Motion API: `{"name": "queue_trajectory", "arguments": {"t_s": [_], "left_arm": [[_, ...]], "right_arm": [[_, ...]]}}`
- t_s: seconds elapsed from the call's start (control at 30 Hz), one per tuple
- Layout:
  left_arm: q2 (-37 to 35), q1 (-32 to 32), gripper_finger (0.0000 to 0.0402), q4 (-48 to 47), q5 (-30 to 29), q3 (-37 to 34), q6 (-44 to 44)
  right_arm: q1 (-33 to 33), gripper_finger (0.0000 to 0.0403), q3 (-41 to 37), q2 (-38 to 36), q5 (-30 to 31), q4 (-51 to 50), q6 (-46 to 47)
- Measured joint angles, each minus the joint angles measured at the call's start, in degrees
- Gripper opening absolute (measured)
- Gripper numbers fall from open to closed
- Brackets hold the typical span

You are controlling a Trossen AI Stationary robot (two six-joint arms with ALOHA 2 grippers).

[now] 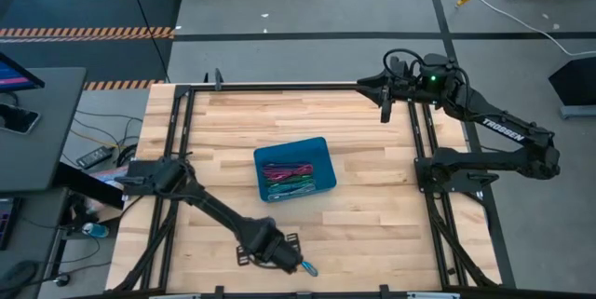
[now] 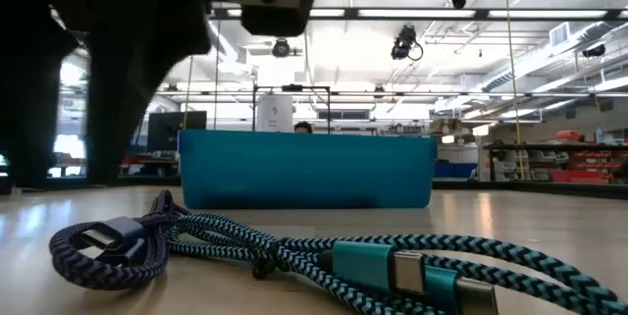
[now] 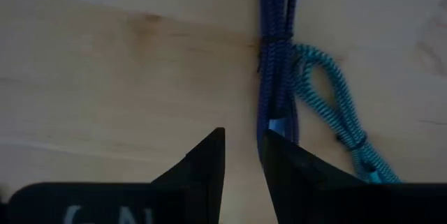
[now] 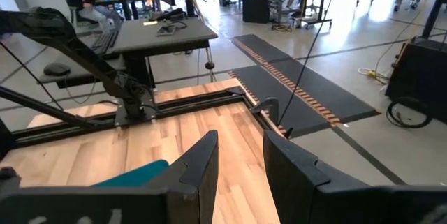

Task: Pick and place USB-C Cables
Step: Put the violet charger cable into the blue bin

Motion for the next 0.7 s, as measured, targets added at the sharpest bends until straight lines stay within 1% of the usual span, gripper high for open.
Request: {"name": "queue_trajectory", "arguments": {"t_s": [0.4,0.7], "left_arm": [[0.0,2.8,0.0099,0.0,-0.3,0.0,0.7],[0.0,2.5,0.0092,-3.2,-0.3,0.0,1.4]], "right_arm": [[-0.5,0.0119,0.0,0.0,0.0,0.0,-0.3],[-0.5,0.0119,0.0,0.0,0.0,0.0,-0.3]]}}
